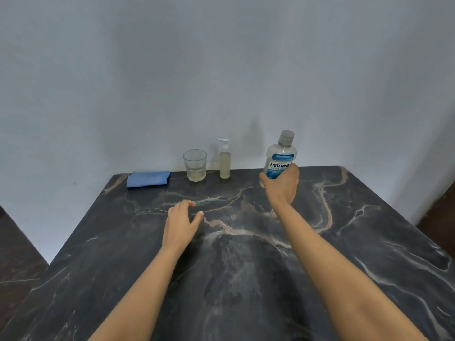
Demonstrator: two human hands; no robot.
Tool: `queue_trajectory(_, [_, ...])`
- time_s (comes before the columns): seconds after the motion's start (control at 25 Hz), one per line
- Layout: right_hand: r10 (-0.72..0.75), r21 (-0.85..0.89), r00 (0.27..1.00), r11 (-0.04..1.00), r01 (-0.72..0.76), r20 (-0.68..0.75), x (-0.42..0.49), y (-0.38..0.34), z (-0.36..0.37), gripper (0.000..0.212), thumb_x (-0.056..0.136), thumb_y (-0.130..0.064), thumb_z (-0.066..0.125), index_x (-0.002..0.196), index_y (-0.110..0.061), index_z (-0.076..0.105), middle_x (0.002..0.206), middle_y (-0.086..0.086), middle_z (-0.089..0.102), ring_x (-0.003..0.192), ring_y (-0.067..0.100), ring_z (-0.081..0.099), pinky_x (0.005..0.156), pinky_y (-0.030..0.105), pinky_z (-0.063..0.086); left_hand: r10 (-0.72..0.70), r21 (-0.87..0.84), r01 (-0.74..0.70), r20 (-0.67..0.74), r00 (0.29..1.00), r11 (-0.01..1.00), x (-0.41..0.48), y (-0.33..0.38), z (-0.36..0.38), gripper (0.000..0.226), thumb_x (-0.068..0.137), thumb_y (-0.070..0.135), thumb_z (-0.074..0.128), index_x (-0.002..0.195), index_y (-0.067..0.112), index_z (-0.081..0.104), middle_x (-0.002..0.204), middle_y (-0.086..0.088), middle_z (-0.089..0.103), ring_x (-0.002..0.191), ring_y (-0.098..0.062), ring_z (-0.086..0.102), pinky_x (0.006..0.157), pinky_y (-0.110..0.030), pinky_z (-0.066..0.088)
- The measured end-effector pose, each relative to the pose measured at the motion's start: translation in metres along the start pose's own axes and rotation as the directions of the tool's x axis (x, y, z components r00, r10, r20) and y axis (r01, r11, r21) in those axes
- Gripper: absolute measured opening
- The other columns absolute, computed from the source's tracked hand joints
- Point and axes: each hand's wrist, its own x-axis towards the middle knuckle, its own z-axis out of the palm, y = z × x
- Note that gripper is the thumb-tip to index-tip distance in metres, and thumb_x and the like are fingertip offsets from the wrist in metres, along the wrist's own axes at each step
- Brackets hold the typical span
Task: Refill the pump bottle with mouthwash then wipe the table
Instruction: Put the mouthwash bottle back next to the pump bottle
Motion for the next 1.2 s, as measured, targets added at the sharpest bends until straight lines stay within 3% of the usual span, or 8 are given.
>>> queue_trajectory(0.44, [0.012,-0.157,1.0,0.988,-0.01,0.016,0.064,0.026,0.094,0.072,0.07,-0.027,0.077,0.125,-0.002,0.038,0.124,0.016,0.048,0.113,0.033,0.049,0.095,0.045,0.046,0.101,0.3,-0.085,-0.038,0.994,0.95,0.042,-0.018,0.047,0.04,0.098,0.044,0.045,0.121,0.014,0.058,0.121,-0.005,0.061,0.118,-0.026,0.05,0.097,-0.041,0.039])
queue_trajectory(0.88, [-0.029,-0.199,0.996,0.979,0.045,0.08,0.07,0.049,0.106,0.073,0.075,-0.027,0.075,0.13,-0.002,0.034,0.127,0.019,0.045,0.118,0.033,0.045,0.1,0.044,0.042,0.068,0.284,-0.058,-0.024,0.997,0.957,0.044,-0.017,0.047,0.039,0.098,0.047,0.041,0.111,0.015,0.058,0.114,-0.005,0.06,0.112,-0.025,0.049,0.097,-0.04,0.036])
queue_trajectory(1.0, [0.023,-0.208,0.995,0.978,-0.003,0.095,0.069,0.053,0.107,0.081,0.077,-0.033,0.074,0.136,-0.002,0.029,0.132,0.02,0.041,0.122,0.035,0.04,0.105,0.043,0.035,0.055,0.257,-0.045,-0.032,0.998,0.965,0.045,-0.018,0.047,0.036,0.098,0.047,0.042,0.108,0.016,0.058,0.11,-0.004,0.06,0.109,-0.024,0.049,0.096,-0.04,0.037])
queue_trajectory(1.08, [0.077,-0.229,0.994,0.972,-0.058,0.075,0.063,0.051,0.104,0.09,0.076,-0.039,0.074,0.139,0.001,0.024,0.136,0.022,0.036,0.125,0.038,0.035,0.108,0.044,0.029,0.043,0.239,-0.034,-0.032,0.999,0.97,0.045,-0.019,0.046,0.036,0.097,0.046,0.043,0.108,0.016,0.058,0.111,-0.004,0.06,0.109,-0.024,0.05,0.095,-0.04,0.038])
queue_trajectory(1.2, [0.018,-0.203,0.999,0.979,-0.008,0.045,0.036,0.048,0.095,0.086,0.078,-0.034,0.071,0.14,0.002,0.022,0.137,0.024,0.034,0.125,0.038,0.033,0.109,0.044,0.028,0.012,0.154,-0.01,-0.011,1.0,0.988,0.044,-0.015,0.039,0.035,0.097,0.043,0.047,0.114,0.014,0.058,0.115,-0.003,0.06,0.113,-0.022,0.049,0.097,-0.038,0.038])
